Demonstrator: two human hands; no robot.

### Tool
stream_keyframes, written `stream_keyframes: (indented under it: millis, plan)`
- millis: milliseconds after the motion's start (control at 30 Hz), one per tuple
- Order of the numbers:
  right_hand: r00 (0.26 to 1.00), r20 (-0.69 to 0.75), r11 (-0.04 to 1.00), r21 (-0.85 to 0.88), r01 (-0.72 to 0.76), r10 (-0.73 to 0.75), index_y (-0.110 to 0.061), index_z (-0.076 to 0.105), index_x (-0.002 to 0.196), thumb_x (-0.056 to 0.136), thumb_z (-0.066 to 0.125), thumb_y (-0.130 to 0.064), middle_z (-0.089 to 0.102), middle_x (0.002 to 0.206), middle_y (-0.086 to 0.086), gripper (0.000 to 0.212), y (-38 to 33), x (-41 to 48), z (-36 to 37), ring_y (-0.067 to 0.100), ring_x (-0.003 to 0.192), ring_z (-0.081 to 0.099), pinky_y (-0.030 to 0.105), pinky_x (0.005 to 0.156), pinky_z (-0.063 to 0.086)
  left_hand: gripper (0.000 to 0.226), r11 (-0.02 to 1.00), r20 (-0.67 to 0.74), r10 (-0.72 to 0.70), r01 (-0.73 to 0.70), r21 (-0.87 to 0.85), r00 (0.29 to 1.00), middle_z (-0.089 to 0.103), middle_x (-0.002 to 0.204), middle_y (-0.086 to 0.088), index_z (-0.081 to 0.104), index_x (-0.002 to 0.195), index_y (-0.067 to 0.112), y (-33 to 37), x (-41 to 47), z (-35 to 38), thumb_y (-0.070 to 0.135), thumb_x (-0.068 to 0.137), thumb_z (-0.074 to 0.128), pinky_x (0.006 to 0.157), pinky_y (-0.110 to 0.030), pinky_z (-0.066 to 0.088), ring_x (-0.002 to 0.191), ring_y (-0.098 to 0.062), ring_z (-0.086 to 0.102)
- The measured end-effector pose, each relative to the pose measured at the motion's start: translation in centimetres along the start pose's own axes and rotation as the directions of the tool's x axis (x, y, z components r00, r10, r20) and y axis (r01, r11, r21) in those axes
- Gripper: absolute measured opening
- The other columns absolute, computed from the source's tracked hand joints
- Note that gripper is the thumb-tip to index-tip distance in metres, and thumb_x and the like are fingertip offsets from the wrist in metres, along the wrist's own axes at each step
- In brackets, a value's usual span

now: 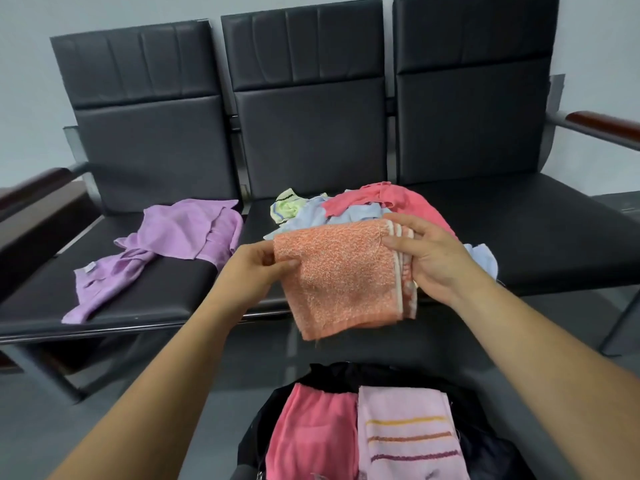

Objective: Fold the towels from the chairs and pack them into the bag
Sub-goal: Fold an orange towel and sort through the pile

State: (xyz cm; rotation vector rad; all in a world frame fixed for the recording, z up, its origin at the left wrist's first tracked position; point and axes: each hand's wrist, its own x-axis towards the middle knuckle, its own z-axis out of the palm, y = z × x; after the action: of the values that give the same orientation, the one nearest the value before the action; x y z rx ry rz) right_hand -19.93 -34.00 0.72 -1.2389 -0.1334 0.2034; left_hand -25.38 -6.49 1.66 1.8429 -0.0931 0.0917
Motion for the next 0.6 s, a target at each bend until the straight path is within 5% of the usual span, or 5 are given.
stream_keyframes:
  millis: [133, 233, 400, 467, 600]
  plan:
    - [0.997, 0.071, 0.992, -0.121, 0.044, -0.036, -0.016, 0.063, 0.127, 0.085, 0.071, 0.007, 0.073, 0.12, 0.013, 0.048, -0.7, -0.4, 0.2, 0.027, 0.112, 0.071, 0.042, 0.096, 0.056, 0.012, 0.998, -0.11, 0.06, -0.058, 0.022, 0.992, 0.077, 0.106, -0.001, 0.079, 0.097, 0.022, -0.1, 0.4, -0.1, 0.015, 0.087, 0.077, 0.086, -0.021, 0.055, 0.099, -0.01, 0.072]
    - [0.989, 0.113, 0.91, -0.394, 0.131, -0.094, -0.025, 0.064, 0.125, 0.082, 0.08, -0.002, 0.072, 0.124, 0.005, 0.051, -1.4, -0.8, 0.2, 0.021, 0.115, 0.069, 0.046, 0.104, 0.052, 0.024, 0.989, -0.111, 0.102, -0.113, -0.097, 0.989, 0.072, 0.121, -0.005, 0.075, 0.113, 0.01, 0.1, 0.3, 0.1, 0.009, 0.089, 0.073, 0.088, -0.023, 0.055, 0.11, -0.017, 0.069]
    - [0.943, 0.071, 0.703, -0.649, 0.291, -0.325, -0.024, 0.074, 0.103, 0.083, 0.081, -0.013, 0.073, 0.097, -0.009, 0.024, -2.9, -2.1, 0.2, 0.006, 0.091, 0.07, 0.033, 0.087, 0.059, 0.023, 0.97, -0.136, 0.214, -0.227, -0.09, 0.967, 0.076, 0.104, 0.007, 0.071, 0.115, 0.012, 1.1, -0.5, 0.9, 0.005, 0.095, 0.064, 0.081, -0.017, 0.052, 0.099, -0.006, 0.07]
    - [0.925, 0.035, 0.701, -0.642, 0.311, -0.378, -0.025, 0.072, 0.096, 0.082, 0.083, -0.021, 0.07, 0.1, -0.007, 0.018, -3.0, -2.0, -0.3, 0.014, 0.098, 0.067, 0.037, 0.09, 0.056, 0.022, 0.96, -0.147, 0.231, -0.25, -0.124, 0.962, 0.075, 0.102, 0.009, 0.069, 0.116, 0.014, 1.4, -0.5, 1.2, 0.007, 0.097, 0.061, 0.081, -0.019, 0.053, 0.099, -0.006, 0.069]
    - [0.973, 0.058, 0.947, -0.222, 0.231, -0.224, -0.012, 0.062, 0.097, 0.089, 0.073, -0.011, 0.072, 0.093, 0.004, 0.014, -2.3, -2.2, -0.4, 0.02, 0.089, 0.071, 0.038, 0.085, 0.059, 0.023, 0.956, -0.115, 0.178, -0.199, -0.214, 0.977, 0.077, 0.094, 0.007, 0.064, 0.123, 0.016, 1.5, -0.7, 2.6, 0.015, 0.102, 0.056, 0.071, -0.019, 0.054, 0.089, -0.006, 0.072]
